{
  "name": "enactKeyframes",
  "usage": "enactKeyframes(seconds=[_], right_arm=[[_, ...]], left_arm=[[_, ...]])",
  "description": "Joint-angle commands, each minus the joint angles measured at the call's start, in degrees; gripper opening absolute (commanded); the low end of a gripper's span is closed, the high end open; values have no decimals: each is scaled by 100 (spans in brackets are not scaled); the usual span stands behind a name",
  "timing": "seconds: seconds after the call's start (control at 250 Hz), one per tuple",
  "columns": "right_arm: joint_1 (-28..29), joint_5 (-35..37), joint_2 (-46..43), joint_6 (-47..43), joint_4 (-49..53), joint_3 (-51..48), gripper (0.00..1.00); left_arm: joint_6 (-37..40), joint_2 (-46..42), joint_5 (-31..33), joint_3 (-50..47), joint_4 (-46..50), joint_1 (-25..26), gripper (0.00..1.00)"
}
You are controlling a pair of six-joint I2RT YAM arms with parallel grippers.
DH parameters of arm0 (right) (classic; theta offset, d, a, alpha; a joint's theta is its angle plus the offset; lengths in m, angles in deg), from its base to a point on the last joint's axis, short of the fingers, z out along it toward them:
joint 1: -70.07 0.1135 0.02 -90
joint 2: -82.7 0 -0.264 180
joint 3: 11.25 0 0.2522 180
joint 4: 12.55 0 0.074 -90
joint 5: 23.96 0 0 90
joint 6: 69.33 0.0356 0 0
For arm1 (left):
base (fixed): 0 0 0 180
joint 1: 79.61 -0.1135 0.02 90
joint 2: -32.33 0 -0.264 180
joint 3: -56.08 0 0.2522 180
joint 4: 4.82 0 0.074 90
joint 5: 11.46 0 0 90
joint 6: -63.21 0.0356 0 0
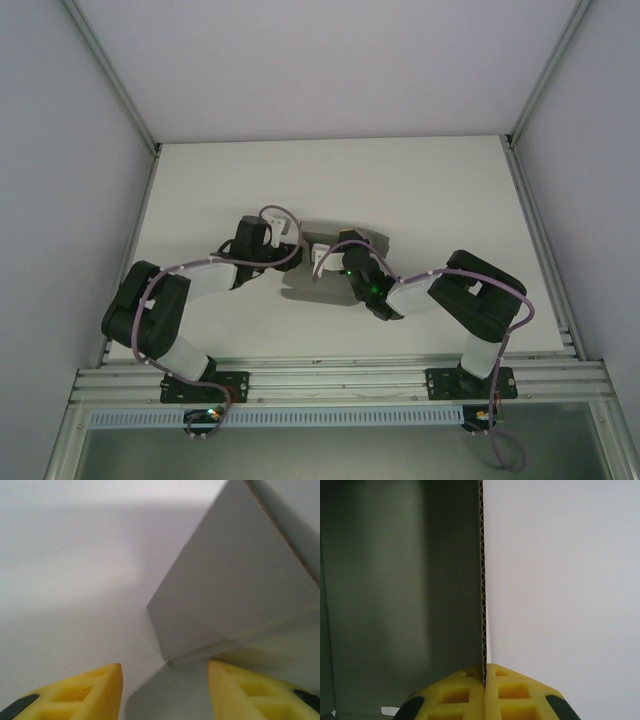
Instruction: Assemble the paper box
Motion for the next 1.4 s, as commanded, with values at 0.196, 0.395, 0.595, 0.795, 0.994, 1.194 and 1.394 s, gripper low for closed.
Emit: enactKeyframes(seconds=[0.196, 0.395, 0.595, 0.795, 0.994, 1.194, 1.394], right_arm=[[94, -186, -147, 187, 320, -96, 0], [103, -404, -366, 411, 894, -78, 0], [99, -640, -528, 788, 1808, 69, 0], [-2, -896, -530, 1221, 2745, 348, 0], [-65, -886, -477, 1283, 2852, 430, 0], [-70, -621, -405, 1649, 3128, 652, 0], [15, -270, -456, 2367, 3660, 835, 0]], left_arm=[[362, 535, -19, -302, -2084, 91, 53], [493, 651, 465, -81, -2218, 96, 71], [703, 779, 551, 97, -2364, 141, 79], [802, 1019, 185, 67, -3049, 207, 71], [860, 1088, 443, 177, -2855, 264, 25], [905, 1155, 2329, 314, -2328, 693, 0], [84, 1472, 4154, 493, -1841, 1021, 0]])
